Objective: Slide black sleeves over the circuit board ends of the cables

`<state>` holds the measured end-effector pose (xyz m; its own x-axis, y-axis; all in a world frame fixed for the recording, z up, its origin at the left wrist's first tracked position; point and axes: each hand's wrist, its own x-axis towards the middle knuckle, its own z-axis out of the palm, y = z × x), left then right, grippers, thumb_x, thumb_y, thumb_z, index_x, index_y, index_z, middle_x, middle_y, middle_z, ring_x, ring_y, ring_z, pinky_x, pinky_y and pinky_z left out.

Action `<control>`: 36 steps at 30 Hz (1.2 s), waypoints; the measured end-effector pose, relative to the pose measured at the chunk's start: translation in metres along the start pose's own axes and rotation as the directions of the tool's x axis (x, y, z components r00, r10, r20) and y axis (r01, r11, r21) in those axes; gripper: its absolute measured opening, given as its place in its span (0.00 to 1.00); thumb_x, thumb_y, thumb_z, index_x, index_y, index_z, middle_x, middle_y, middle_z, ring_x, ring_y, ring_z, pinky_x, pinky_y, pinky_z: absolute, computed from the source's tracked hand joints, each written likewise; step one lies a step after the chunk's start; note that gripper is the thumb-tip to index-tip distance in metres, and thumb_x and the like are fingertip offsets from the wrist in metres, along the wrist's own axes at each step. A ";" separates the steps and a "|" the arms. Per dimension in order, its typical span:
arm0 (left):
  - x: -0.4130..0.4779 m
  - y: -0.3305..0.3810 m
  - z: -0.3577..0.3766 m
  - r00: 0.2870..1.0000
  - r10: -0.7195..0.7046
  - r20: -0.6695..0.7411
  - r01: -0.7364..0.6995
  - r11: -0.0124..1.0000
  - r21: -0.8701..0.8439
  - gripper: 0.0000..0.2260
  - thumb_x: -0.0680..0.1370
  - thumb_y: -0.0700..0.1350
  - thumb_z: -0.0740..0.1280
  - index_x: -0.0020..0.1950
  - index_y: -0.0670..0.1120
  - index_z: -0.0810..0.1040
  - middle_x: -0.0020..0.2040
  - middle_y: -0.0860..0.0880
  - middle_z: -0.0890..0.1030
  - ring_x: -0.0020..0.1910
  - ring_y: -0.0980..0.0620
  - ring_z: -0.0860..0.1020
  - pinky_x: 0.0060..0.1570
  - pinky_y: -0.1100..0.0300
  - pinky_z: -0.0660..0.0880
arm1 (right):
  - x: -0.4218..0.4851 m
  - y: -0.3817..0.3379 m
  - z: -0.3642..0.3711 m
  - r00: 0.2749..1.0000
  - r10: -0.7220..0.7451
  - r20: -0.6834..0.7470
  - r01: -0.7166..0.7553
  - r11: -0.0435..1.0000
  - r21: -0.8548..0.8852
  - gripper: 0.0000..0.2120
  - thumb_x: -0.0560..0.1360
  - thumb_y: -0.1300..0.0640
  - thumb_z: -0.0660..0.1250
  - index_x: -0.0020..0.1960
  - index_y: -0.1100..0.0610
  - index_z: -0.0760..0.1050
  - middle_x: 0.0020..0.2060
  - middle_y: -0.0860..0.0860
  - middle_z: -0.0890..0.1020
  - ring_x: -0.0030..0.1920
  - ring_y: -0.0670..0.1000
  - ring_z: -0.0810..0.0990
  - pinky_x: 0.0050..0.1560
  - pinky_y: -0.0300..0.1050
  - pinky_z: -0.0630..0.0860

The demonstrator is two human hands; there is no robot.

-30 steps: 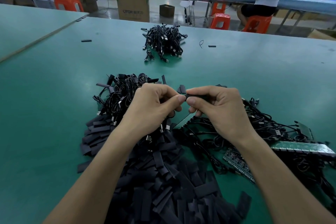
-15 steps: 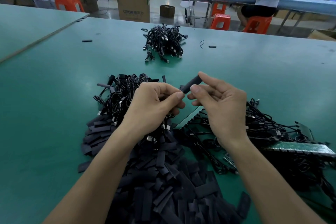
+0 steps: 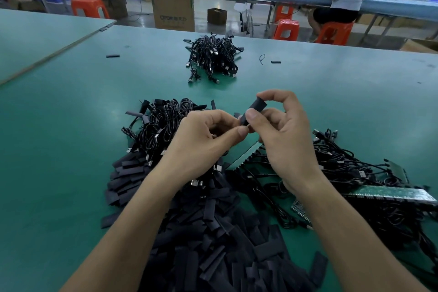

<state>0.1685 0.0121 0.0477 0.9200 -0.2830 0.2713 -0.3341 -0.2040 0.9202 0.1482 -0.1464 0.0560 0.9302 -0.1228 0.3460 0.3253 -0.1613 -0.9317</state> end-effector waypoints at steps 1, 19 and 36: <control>0.000 -0.001 -0.003 0.999 -0.020 0.033 0.019 0.999 0.034 0.05 0.74 0.49 0.76 0.48 0.51 0.84 0.42 0.52 0.86 0.42 0.54 0.84 0.43 0.55 0.82 | 0.001 -0.001 -0.002 1.000 0.003 -0.016 -0.003 1.000 0.015 0.10 0.79 0.58 0.68 0.54 0.45 0.71 0.41 0.53 0.86 0.39 0.56 0.82 0.39 0.47 0.76; 0.010 -0.015 -0.038 0.816 -0.032 -0.577 0.109 0.989 0.100 0.27 0.74 0.55 0.75 0.71 0.52 0.73 0.46 0.53 0.85 0.42 0.56 0.84 0.50 0.50 0.82 | 0.002 0.026 -0.023 0.965 0.262 -0.016 -0.190 0.653 -0.734 0.12 0.80 0.53 0.65 0.63 0.50 0.77 0.53 0.48 0.82 0.57 0.50 0.80 0.62 0.50 0.75; 0.007 -0.012 -0.030 0.858 0.128 -0.498 0.089 0.917 0.388 0.11 0.77 0.46 0.72 0.55 0.61 0.78 0.51 0.59 0.74 0.52 0.55 0.74 0.55 0.54 0.75 | -0.008 0.042 -0.014 0.912 0.406 0.051 -0.057 0.250 -0.966 0.30 0.78 0.66 0.60 0.76 0.45 0.61 0.63 0.54 0.76 0.62 0.58 0.76 0.54 0.51 0.71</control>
<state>0.1847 0.0405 0.0464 0.8483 0.1982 0.4910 -0.3045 -0.5759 0.7587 0.1524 -0.1657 0.0159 0.9895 -0.1272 -0.0681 -0.1360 -0.9798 -0.1465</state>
